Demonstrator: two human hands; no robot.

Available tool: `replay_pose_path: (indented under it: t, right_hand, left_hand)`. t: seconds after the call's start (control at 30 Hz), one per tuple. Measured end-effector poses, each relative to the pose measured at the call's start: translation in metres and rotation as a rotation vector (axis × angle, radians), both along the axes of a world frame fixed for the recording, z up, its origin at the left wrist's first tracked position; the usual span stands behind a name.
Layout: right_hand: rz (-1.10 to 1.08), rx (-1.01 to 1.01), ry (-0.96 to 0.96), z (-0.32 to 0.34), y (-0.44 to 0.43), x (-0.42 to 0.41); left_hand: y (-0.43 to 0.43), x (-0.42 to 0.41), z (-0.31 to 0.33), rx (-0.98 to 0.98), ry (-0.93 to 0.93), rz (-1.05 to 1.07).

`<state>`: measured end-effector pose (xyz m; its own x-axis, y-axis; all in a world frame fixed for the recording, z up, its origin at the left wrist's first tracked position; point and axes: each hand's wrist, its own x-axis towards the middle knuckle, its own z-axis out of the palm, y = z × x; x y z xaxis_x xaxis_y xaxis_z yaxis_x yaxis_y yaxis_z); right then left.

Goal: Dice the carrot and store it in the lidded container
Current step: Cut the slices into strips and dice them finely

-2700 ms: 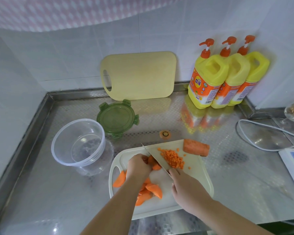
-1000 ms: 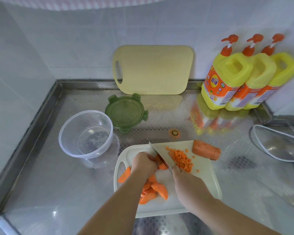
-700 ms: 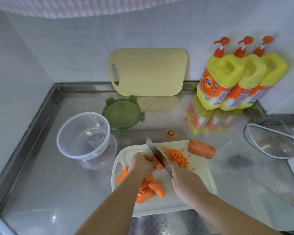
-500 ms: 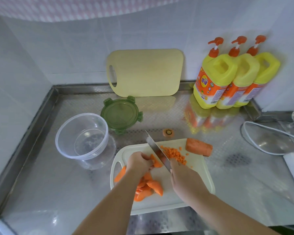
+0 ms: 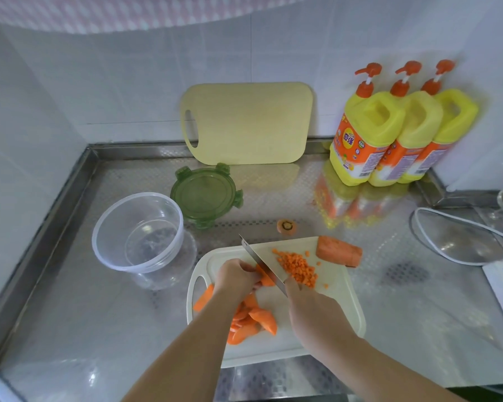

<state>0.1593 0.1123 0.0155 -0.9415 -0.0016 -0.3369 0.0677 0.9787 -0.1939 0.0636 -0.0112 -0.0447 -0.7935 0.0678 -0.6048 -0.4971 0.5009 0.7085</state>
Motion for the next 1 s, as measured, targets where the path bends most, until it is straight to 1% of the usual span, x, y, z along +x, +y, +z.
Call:
replay_pose_path:
  t: [0.27,0.5,0.67,0.83,1.0]
  right_hand:
    - [0.000,0.012,-0.011,-0.001,-0.004,-0.002]
    - [0.021,-0.018,-0.045,0.014,-0.010,-0.009]
    - [0.068,0.063,-0.121,0.019,-0.012,-0.010]
    - [0.087,0.122,-0.099,0.000,-0.010,-0.010]
    - [0.069,0.084,-0.078,-0.015,-0.005,-0.009]
  left_hand:
    - [-0.002,-0.002,-0.005,-0.001,0.005,-0.010]
    - [-0.002,-0.005,-0.010,0.001,0.001,0.000]
    - [-0.002,-0.007,-0.016,0.020,-0.007,-0.009]
    - [-0.003,-0.010,-0.021,-0.020,-0.015,-0.043]
    - [-0.004,-0.010,-0.018,-0.023,-0.013,-0.033]
